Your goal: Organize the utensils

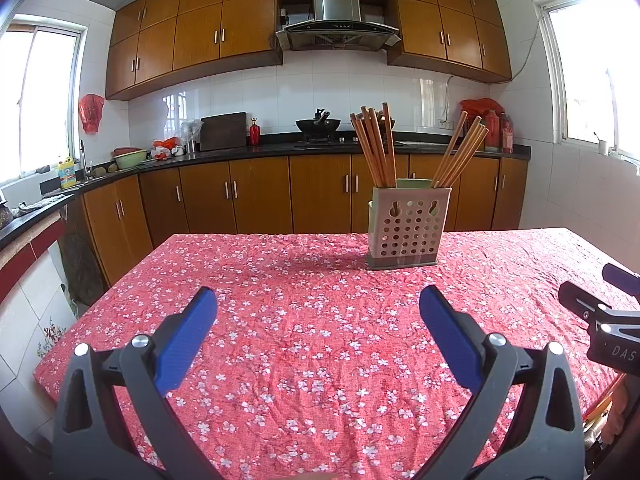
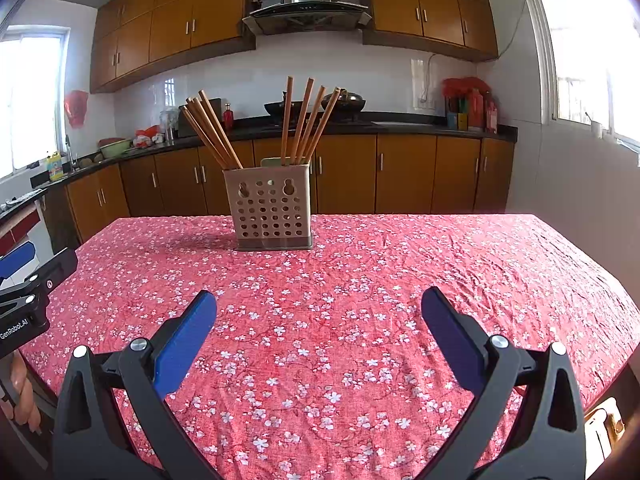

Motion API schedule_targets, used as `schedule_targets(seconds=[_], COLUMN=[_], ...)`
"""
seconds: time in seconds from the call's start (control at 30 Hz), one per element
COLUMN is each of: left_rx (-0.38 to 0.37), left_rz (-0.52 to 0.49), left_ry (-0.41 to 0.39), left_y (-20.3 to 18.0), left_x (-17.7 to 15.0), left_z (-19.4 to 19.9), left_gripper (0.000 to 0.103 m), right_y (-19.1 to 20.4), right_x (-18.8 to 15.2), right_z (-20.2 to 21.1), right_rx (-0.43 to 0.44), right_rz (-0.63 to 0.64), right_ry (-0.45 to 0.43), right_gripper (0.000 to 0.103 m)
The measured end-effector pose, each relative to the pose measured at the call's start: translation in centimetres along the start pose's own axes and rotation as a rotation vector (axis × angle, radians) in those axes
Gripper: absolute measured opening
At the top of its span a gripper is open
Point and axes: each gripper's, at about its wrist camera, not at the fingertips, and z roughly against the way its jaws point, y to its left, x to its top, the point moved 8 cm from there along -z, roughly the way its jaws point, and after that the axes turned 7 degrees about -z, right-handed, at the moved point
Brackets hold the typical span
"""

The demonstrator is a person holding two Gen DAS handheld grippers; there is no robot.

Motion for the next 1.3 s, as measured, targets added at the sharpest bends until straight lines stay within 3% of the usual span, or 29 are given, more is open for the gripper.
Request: schedule_targets(seconds=[1.3], left_rx=[-0.002], left_rz=[0.002], left_ry=[-0.003], left_y=[-0.09], left_x=[0.16], left_z=[0.03], left_gripper=[0.099], right_y=[0.21], right_x=[-0.04], right_z=[-0.13], right_rx=[-0.003], right_rz=[-0.009], right_ry=[0.006], right_gripper=[0.101])
